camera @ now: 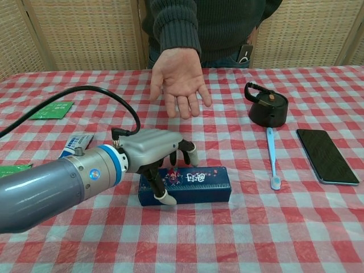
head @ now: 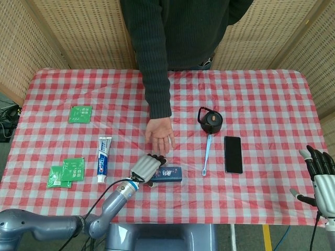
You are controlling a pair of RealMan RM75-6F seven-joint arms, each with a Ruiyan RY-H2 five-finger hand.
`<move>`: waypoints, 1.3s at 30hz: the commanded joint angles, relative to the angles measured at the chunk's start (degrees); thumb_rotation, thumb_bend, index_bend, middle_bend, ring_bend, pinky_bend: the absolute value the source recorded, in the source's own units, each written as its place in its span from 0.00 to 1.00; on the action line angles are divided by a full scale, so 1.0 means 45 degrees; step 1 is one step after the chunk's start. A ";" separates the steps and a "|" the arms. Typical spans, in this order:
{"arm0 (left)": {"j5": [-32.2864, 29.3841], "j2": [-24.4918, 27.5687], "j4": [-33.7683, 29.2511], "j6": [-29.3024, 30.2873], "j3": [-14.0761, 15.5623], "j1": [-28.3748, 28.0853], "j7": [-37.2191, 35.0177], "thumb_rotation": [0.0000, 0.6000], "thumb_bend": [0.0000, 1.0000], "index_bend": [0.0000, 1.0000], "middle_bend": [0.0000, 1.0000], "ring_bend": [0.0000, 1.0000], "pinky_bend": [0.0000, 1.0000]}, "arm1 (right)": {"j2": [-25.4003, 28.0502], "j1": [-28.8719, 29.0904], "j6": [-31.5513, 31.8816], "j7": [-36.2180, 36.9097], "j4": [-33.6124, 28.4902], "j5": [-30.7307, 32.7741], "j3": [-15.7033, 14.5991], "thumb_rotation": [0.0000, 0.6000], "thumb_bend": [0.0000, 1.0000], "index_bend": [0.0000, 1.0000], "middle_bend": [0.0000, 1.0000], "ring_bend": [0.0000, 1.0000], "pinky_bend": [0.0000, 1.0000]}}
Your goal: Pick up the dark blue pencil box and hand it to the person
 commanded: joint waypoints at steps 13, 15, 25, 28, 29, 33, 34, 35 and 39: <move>0.2410 0.0207 -0.0080 0.1542 0.0884 0.0250 -0.1098 1.00 0.11 0.58 0.51 0.52 0.56 | 0.0022 0.0033 -0.0073 0.0082 0.0040 0.0000 -0.0017 1.00 0.00 0.00 0.00 0.00 0.00; 0.3029 0.0891 -0.0728 0.1597 0.1180 0.0366 -0.1493 1.00 0.11 0.58 0.51 0.52 0.56 | -0.0014 0.0041 -0.0078 -0.0036 0.0012 -0.0036 -0.0036 1.00 0.00 0.00 0.00 0.00 0.00; 0.5636 0.4292 -0.4566 0.3120 0.1154 0.0789 -0.2055 1.00 0.11 0.57 0.51 0.53 0.56 | -0.0183 0.0073 -0.0157 -0.0532 -0.0137 -0.0162 -0.0143 1.00 0.00 0.00 0.00 0.00 0.00; 0.5419 0.4637 -0.5066 0.3492 0.0512 0.0746 -0.1339 1.00 0.11 0.57 0.51 0.53 0.57 | -0.0199 0.0075 -0.0153 -0.0596 -0.0165 -0.0181 -0.0153 1.00 0.00 0.00 0.00 0.00 0.00; 0.5271 0.4678 -0.5128 0.3547 0.0338 0.0719 -0.1122 1.00 0.11 0.57 0.51 0.53 0.57 | -0.0198 0.0075 -0.0151 -0.0595 -0.0173 -0.0181 -0.0152 1.00 0.00 0.00 0.00 0.00 0.00; 0.4139 0.4707 -0.5090 0.3587 -0.0534 0.0450 -0.0046 1.00 0.11 0.57 0.51 0.53 0.57 | -0.0173 0.0067 -0.0119 -0.0550 -0.0188 -0.0192 -0.0148 1.00 0.00 0.00 0.00 0.00 0.00; 0.3753 0.4669 -0.5022 0.3534 -0.0725 0.0363 0.0144 1.00 0.11 0.57 0.51 0.53 0.57 | -0.0164 0.0064 -0.0112 -0.0524 -0.0185 -0.0192 -0.0148 1.00 0.00 0.00 0.00 0.00 0.00; 0.3356 0.4608 -0.4932 0.3471 -0.0898 0.0272 0.0290 1.00 0.11 0.57 0.51 0.53 0.57 | -0.0152 0.0063 -0.0108 -0.0495 -0.0185 -0.0187 -0.0145 1.00 0.00 0.00 0.00 0.00 0.00; 0.2031 0.4151 -0.4235 0.3108 -0.1375 -0.0247 0.0749 1.00 0.11 0.57 0.51 0.53 0.57 | -0.0105 0.0069 -0.0118 -0.0351 -0.0164 -0.0140 -0.0121 1.00 0.00 0.00 0.00 0.00 0.00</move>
